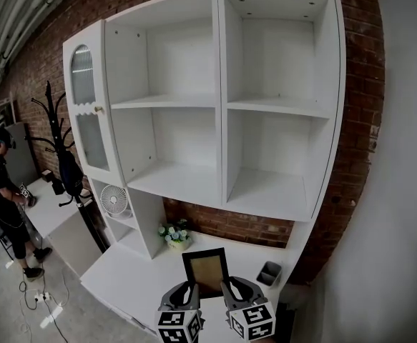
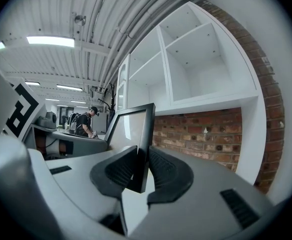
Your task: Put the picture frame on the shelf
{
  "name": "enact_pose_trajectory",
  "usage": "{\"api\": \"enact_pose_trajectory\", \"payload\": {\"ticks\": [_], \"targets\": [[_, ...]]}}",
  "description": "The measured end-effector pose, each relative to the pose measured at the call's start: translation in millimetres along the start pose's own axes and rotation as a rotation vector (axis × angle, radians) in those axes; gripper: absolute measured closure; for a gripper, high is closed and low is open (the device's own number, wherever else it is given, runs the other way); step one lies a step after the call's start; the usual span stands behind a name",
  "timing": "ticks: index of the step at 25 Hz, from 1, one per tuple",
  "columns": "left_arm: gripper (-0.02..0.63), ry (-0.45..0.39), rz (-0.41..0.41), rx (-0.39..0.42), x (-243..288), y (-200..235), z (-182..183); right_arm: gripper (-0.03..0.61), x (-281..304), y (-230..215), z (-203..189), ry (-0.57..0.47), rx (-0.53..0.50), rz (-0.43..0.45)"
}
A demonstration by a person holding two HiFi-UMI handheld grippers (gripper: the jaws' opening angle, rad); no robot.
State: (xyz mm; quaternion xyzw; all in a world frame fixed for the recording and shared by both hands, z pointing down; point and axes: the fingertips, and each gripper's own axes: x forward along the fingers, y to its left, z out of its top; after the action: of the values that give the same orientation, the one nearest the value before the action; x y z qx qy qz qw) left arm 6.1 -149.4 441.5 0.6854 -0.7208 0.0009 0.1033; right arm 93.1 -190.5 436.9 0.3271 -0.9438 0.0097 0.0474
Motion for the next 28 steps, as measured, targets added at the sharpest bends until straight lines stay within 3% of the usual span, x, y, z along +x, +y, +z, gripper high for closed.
{"api": "enact_pose_trajectory", "payload": {"ticks": [15, 28], "targets": [[0.531, -0.089, 0.037, 0.031, -12.8, 9.2, 41.1, 0.494, 4.8, 14.2, 41.8, -0.066, -0.049, 0.042], [0.531, -0.159, -0.040, 0.077, 31.2, 70.6, 87.0, 0.494, 79.4, 22.7, 78.8, -0.125, -0.062, -0.033]]}}
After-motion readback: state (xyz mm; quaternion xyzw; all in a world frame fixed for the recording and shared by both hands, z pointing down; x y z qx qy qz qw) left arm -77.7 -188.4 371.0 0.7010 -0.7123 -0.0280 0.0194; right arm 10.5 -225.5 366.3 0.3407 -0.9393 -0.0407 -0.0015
